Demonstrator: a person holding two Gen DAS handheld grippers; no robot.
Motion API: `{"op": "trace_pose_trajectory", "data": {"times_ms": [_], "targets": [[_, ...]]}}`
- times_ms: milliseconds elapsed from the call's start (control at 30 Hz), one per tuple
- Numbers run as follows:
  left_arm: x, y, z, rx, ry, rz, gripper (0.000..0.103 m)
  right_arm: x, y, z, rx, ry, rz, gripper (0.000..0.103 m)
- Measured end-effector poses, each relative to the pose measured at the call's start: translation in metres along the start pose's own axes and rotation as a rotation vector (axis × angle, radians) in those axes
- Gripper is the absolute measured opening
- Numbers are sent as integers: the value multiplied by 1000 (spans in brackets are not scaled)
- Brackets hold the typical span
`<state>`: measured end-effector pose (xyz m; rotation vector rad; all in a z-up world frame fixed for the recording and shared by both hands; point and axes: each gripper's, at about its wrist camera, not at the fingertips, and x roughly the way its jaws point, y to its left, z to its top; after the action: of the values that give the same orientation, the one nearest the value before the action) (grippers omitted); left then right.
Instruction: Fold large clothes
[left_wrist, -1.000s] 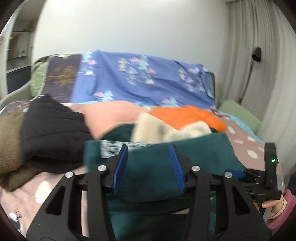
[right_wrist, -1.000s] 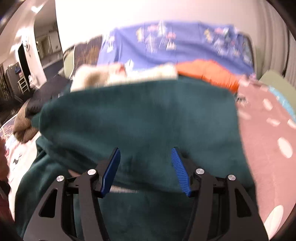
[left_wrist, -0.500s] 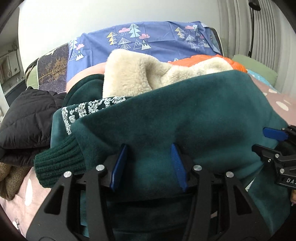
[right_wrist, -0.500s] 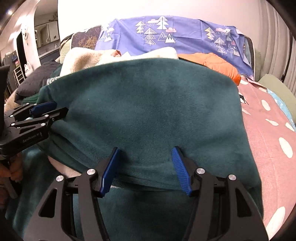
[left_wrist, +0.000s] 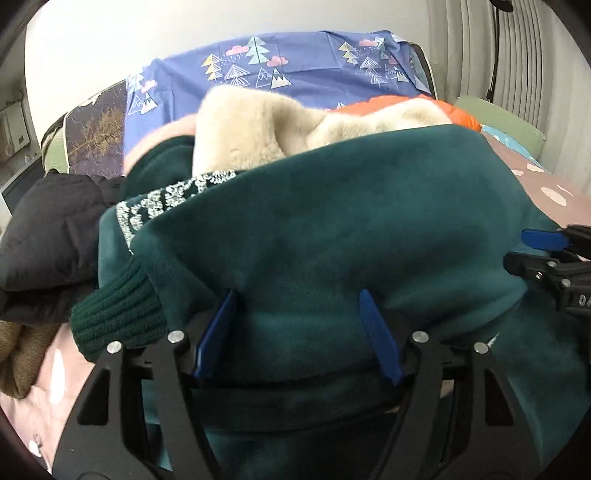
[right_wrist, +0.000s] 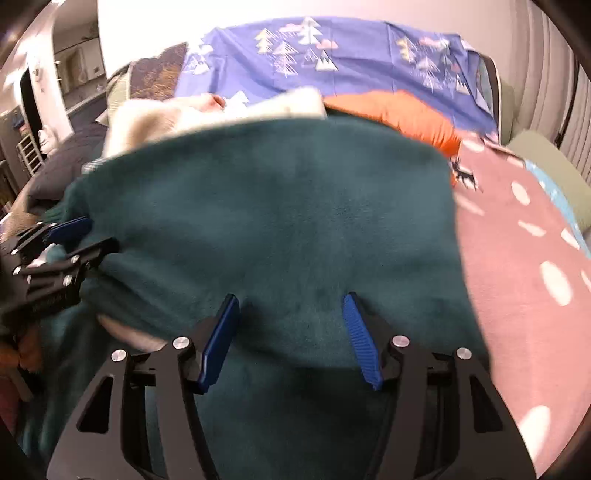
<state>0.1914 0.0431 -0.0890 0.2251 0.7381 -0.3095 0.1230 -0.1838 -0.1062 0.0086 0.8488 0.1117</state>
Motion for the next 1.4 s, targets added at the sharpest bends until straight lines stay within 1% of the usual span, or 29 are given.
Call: {"op": "trace_pose_trajectory", "data": {"times_ms": [33,67,100,133,167,233,267,300,333,367,400,467,533,600,700,733,800,900,1000,1067,1233,1300,1400], "targets": [[-7,3,4,-19,8,-13,69,-20,-5,0,3,-30,17,60],[-18,8,7,-38,3,-26,69,-32,-12,0,5,-50,7,61],[-30,13,8,-48,-13,-23,69,-47,-23,-2,11,-68,-12,62],[-48,21,7,-57,-40,-4,70,-56,-33,-6,22,-78,-24,63],[-62,29,3,-65,-55,10,73,-66,-46,-11,44,-82,-34,64],[-83,46,-9,-87,-70,9,75,-79,-80,-30,124,-70,-37,65],[-95,58,-21,-112,-72,4,76,-83,-98,-41,168,-56,-32,65],[-104,69,-32,-135,-64,1,76,-86,-118,-57,228,-38,-28,65],[-111,82,-47,-166,-43,-3,76,-88,-128,-66,263,-30,-24,65],[-117,84,-63,-183,-23,-4,76,-90,-140,-80,307,-17,-14,65],[-120,91,-76,-198,5,-6,76,-91,-150,-92,342,-7,2,65],[-124,100,-103,-214,57,-25,76,-96,-155,-113,384,0,43,65],[-131,103,-124,-226,80,-71,76,-100,-156,-129,406,4,97,65],[-137,99,-139,-228,88,-116,76,-103,-153,-141,409,11,139,65],[-143,89,-155,-225,106,-188,76,-105,-146,-153,403,23,160,65],[-144,83,-158,-216,113,-191,76,-108,-146,-159,404,26,175,65],[-145,75,-165,-198,124,-175,77,-109,-143,-170,416,37,209,65],[-148,72,-181,-224,144,-206,77,-112,-139,-185,424,42,221,65],[-154,69,-196,-227,151,-213,78,-122,-137,-200,433,28,247,65],[-160,68,-205,-247,149,-236,78,-131,-135,-210,438,20,270,65],[-180,70,-225,-352,142,-331,77,-147,-121,-237,402,-2,321,65],[-186,68,-229,-359,147,-347,77,-149,-116,-243,383,-10,341,65],[-190,62,-233,-324,147,-347,77,-145,-115,-240,391,-17,354,65]]}}
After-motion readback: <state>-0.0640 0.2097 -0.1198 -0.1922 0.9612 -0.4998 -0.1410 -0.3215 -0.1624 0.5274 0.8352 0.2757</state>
